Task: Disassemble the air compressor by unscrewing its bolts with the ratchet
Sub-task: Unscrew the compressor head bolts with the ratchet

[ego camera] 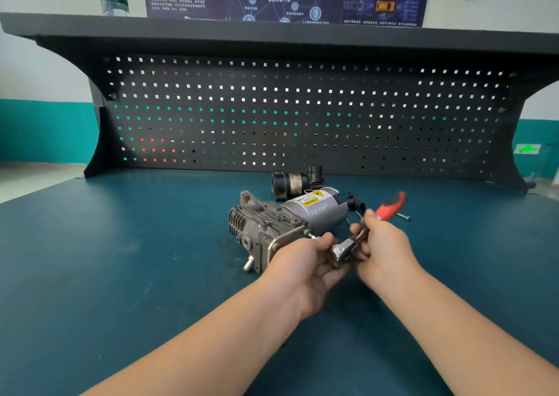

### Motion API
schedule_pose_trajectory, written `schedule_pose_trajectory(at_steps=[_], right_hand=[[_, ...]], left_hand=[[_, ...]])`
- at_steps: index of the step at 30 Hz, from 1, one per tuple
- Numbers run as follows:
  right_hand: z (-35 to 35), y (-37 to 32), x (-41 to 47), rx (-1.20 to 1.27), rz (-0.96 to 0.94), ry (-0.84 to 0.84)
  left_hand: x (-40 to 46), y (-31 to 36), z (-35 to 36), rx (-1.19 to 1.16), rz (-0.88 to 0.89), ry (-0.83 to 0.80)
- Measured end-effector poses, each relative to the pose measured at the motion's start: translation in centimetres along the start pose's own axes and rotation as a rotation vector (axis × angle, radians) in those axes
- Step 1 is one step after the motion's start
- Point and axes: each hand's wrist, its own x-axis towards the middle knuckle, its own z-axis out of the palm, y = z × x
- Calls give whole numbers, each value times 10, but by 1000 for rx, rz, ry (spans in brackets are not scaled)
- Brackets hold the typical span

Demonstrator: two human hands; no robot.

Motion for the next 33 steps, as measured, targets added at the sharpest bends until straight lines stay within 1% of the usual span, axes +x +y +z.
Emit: schedule_pose_trajectory(at_steps=[1,3,5,6,8,11,15,18,19,20,21,22,23,25,27,30,33], right_hand=[[-1,2,0,42,64,4],[0,4,-1,63,104,1],[0,3,-1,33,46,-10],[1,2,-1,-2,-17,-21],[2,1,-4,-128,-207,-50],[4,0,-13,-353,-586,-127],[2,1,-29,-598,-1058,-396],[3,0,-39,-880,-1473,-529],[4,1,-40,-938,-1582,-555],[5,1,-41,-967,-1647,-572],[5,2,-41,-966,-1661,-581],[5,2,-40,-950,-1625,-571],[4,3,-39,-915,-1538,-549],[3,3,-36,-804,-1301,-487],[4,2,-31,-672,-1081,-395],[5,-1,-20,-481,-799,-214],[3,-3,-6,-272,-404,-63]], left_hand=[[0,0,0,-1,0,6],[0,-1,0,4,2,19],[0,-1,-1,9,4,21],[1,-2,-1,19,7,23],[0,-2,-1,22,15,23],[0,-4,-1,14,34,22],[-2,-5,0,27,35,-17],[-9,-1,-1,-95,29,-96],[-9,-1,-2,-134,37,-116],[-11,0,-2,-140,38,-113],[-10,0,-3,-138,52,-106],[-11,0,-3,-158,62,-122],[-11,-1,-2,-157,66,-139],[-6,-3,-2,-74,33,-109],[-2,-2,-3,-18,18,-54],[1,-1,-3,-6,21,-6],[1,-2,-3,17,25,6]])
